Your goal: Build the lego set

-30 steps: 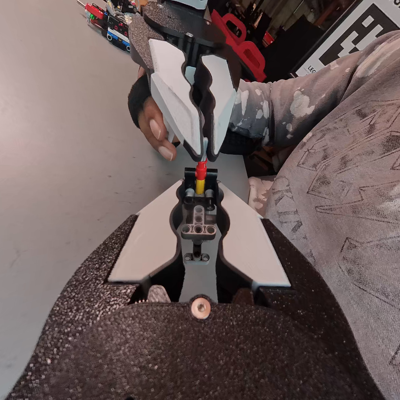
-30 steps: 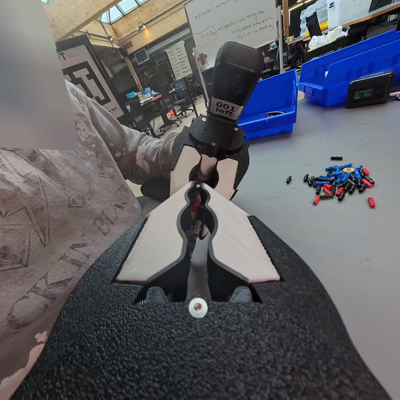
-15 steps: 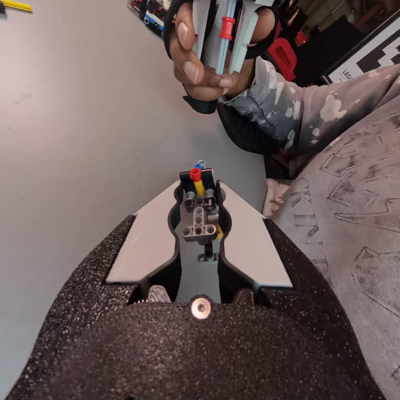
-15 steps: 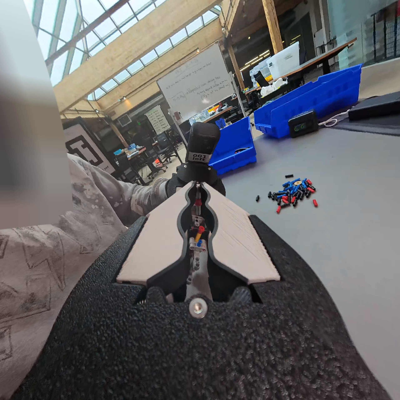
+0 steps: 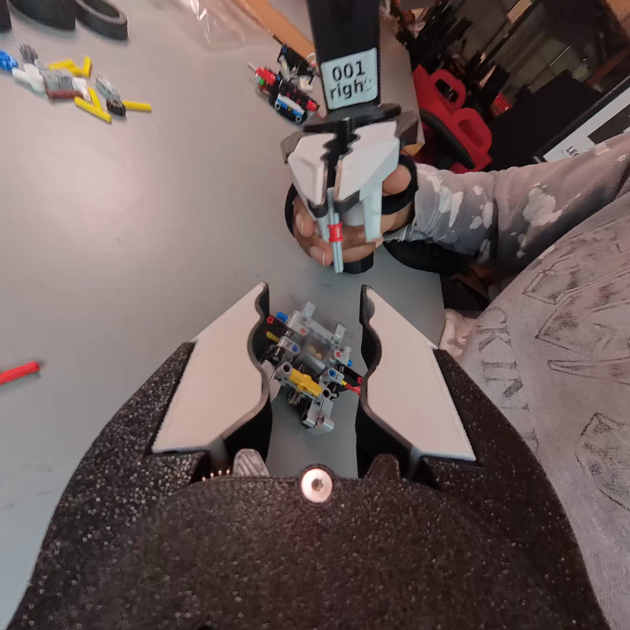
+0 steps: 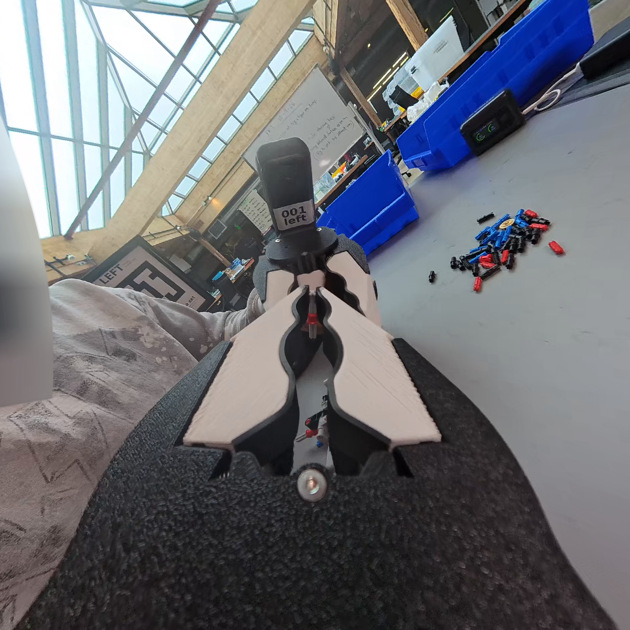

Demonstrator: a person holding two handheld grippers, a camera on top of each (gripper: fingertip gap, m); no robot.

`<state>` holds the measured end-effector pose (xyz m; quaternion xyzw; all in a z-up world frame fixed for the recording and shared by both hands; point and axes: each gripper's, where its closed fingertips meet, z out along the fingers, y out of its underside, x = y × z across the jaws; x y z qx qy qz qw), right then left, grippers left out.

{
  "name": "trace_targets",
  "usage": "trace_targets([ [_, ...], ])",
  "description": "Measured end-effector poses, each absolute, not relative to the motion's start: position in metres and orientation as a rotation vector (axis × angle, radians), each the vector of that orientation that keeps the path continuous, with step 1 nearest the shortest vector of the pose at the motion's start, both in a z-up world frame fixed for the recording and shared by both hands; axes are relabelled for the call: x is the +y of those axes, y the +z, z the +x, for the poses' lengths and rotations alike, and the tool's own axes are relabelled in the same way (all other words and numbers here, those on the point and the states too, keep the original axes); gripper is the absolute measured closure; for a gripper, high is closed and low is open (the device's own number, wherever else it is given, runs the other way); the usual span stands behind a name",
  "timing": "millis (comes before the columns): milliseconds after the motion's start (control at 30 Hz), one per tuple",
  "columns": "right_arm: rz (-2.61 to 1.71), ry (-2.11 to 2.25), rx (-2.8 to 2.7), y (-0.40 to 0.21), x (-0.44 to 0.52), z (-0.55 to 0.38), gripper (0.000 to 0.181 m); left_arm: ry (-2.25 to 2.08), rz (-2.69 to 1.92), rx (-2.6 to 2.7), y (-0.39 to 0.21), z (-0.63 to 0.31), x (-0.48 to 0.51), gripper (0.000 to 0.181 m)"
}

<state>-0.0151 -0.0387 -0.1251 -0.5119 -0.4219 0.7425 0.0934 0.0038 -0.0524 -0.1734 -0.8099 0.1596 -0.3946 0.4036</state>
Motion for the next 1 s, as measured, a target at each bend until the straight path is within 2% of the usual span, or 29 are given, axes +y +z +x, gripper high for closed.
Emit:
trace_targets([
  [300,-1.448,2.173,-1.288,-0.124,-0.05,-0.016,0.179,-1.11,-1.814,0.314,-0.136,0.006,-0.047,0.175],
  [467,-1.393,2.125,-1.338,-0.123,-0.054,-0.013,0.181,-1.149,-1.816,0.331,-0.136,0.008,-0.051,0.176],
  [567,-1.333,2.175,-1.208,-0.101,-0.041,-0.011,0.179,-1.149,-1.826,0.38,-0.135,0.01,-0.055,0.181],
  [633,-1.251,2.282,-0.923,-0.057,0.006,0.002,0.18,-0.946,-1.989,0.501,-0.171,0.008,-0.059,0.177],
  [733,-1.174,2.002,-0.991,-0.043,0.035,0.019,0.18,-0.73,-1.983,0.435,-0.162,-0.03,-0.044,0.176],
  [867,-1.275,1.921,-1.038,-0.071,0.034,0.017,0.179,-0.193,-2.123,0.328,-0.188,-0.117,-0.023,0.176],
  [1000,-1.316,1.938,-1.114,-0.087,0.023,0.005,0.179,0.037,-2.24,0.3,-0.222,-0.153,-0.015,0.176],
])
